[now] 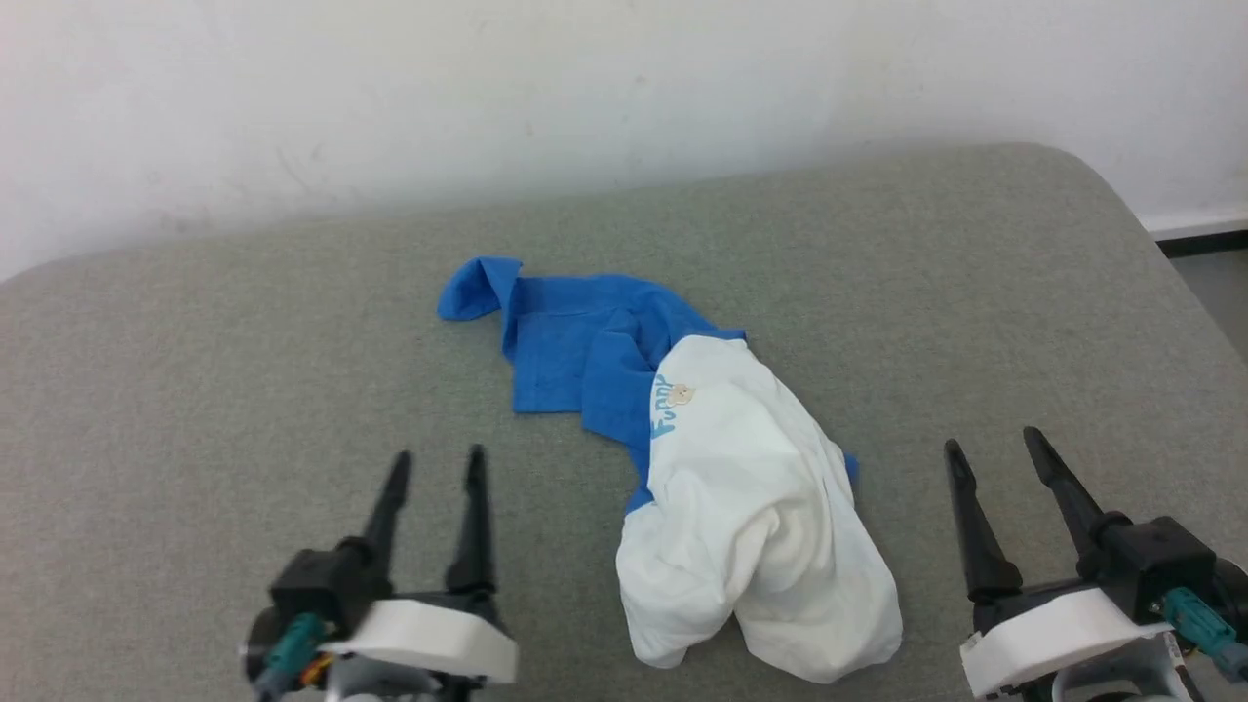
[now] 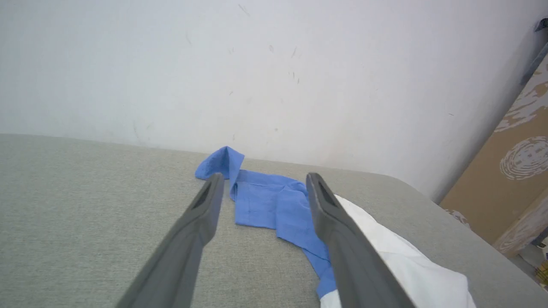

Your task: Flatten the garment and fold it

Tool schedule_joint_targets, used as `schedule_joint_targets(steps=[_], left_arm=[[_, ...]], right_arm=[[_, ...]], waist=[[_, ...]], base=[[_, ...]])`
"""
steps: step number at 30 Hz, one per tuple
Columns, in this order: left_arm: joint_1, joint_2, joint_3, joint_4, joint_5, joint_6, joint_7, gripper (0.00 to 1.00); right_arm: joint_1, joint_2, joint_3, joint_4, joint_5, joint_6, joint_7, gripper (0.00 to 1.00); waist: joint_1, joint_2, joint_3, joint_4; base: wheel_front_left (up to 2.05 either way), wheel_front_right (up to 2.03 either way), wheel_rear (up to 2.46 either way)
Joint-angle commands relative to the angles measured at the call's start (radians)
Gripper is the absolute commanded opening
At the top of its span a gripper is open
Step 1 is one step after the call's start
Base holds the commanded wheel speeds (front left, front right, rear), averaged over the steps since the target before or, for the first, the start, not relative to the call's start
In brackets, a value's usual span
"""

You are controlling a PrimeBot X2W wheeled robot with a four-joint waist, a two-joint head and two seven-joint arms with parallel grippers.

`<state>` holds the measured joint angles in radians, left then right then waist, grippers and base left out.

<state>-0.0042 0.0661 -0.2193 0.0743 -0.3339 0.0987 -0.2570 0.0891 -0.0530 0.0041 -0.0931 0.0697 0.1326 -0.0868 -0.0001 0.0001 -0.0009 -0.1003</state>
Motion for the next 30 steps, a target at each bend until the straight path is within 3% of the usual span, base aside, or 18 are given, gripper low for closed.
schedule_joint_targets(steps=[1, 7, 13, 20, 30], left_arm=[[0.01, 0.02, 0.046, -0.004, 0.013, 0.005, -0.005, 1.0], [-0.04, 0.057, 0.131, 0.034, 0.014, -0.004, -0.005, 1.0], [-0.177, 0.103, 0.151, 0.096, 0.013, -0.029, 0.009, 1.0], [-0.44, 0.13, 0.071, 0.215, 0.028, -0.115, 0.119, 1.0], [-0.698, 0.124, -0.07, 0.506, 0.023, -0.206, 0.408, 1.0]], right_arm=[[0.014, 0.003, -0.003, -0.012, -0.003, -0.002, 0.008, 1.0], [0.008, 0.003, -0.002, -0.03, -0.005, -0.002, 0.014, 1.0], [-0.02, 0.003, -0.008, -0.057, -0.014, -0.002, 0.021, 1.0], [-0.073, 0.003, -0.005, -0.064, -0.023, -0.002, 0.019, 1.0], [-0.14, 0.003, 0.024, -0.031, -0.012, -0.002, -0.009, 1.0]], waist=[[0.0001, -0.0001, -0.001, 0.01], [0.0001, -0.0001, 0.038, 0.027], [0.0001, -0.0001, 0.125, 0.049], [0.0001, -0.0001, 0.215, 0.064], [0.0001, -0.0001, 0.301, 0.018]], base=[[0.0, 0.0, 0.0], [0.0, 0.0, 0.0], [0.0, 0.0, 0.0], [0.0, 0.0, 0.0], [0.0, 0.0, 0.0]])
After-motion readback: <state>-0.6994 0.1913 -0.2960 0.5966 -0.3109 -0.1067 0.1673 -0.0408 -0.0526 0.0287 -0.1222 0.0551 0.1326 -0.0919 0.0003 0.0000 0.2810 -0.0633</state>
